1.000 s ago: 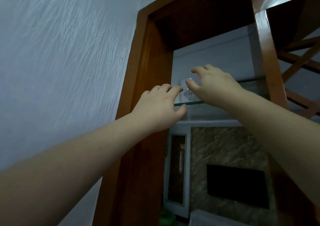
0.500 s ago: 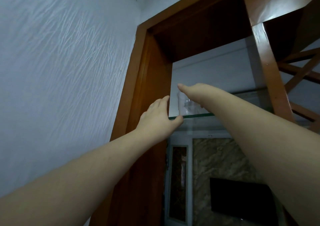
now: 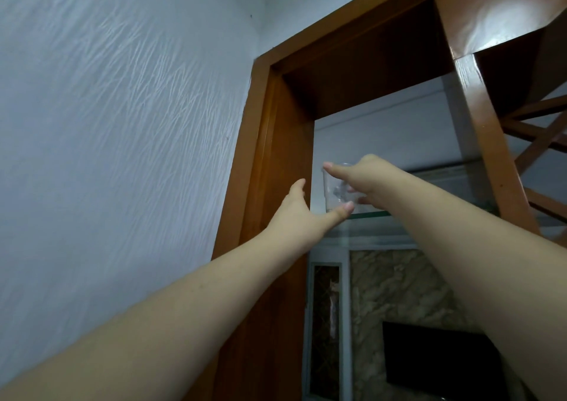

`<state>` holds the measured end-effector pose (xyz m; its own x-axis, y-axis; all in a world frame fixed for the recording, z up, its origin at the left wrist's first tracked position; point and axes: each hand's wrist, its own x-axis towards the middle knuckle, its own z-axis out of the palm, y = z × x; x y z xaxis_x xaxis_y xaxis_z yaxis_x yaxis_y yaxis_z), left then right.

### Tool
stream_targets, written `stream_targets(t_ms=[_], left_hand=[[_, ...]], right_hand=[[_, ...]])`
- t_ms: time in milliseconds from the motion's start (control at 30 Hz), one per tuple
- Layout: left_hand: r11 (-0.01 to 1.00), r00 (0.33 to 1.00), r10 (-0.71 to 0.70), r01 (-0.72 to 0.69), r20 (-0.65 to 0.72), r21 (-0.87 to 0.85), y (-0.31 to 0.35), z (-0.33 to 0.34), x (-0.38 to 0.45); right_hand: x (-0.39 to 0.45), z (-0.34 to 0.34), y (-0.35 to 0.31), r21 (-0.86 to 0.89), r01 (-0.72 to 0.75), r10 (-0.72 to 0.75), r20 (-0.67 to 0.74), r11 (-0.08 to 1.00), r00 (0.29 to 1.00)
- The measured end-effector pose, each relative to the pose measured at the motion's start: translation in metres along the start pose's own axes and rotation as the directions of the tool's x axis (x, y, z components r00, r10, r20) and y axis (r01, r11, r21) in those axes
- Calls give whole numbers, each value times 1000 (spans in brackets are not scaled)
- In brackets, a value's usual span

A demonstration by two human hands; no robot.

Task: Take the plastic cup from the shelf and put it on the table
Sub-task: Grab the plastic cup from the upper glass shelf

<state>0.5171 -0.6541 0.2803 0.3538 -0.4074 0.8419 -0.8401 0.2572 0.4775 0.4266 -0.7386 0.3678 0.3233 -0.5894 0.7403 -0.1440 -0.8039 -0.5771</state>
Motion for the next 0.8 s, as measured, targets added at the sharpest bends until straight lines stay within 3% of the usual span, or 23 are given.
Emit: stream_targets(t_ms=[200, 500, 800], left_hand=[[967, 996, -64, 76, 57, -243, 13, 6, -7], [919, 995, -53, 83, 88, -386, 25, 11, -29], [857, 983, 0, 94, 183, -506, 30, 14, -60]], right_hand=[[-23, -17, -6, 76, 67, -68, 4, 995, 998], [-60, -51, -7, 238, 172, -193, 72, 956, 978], [-101, -67, 13, 295, 134, -165, 82, 946, 983]])
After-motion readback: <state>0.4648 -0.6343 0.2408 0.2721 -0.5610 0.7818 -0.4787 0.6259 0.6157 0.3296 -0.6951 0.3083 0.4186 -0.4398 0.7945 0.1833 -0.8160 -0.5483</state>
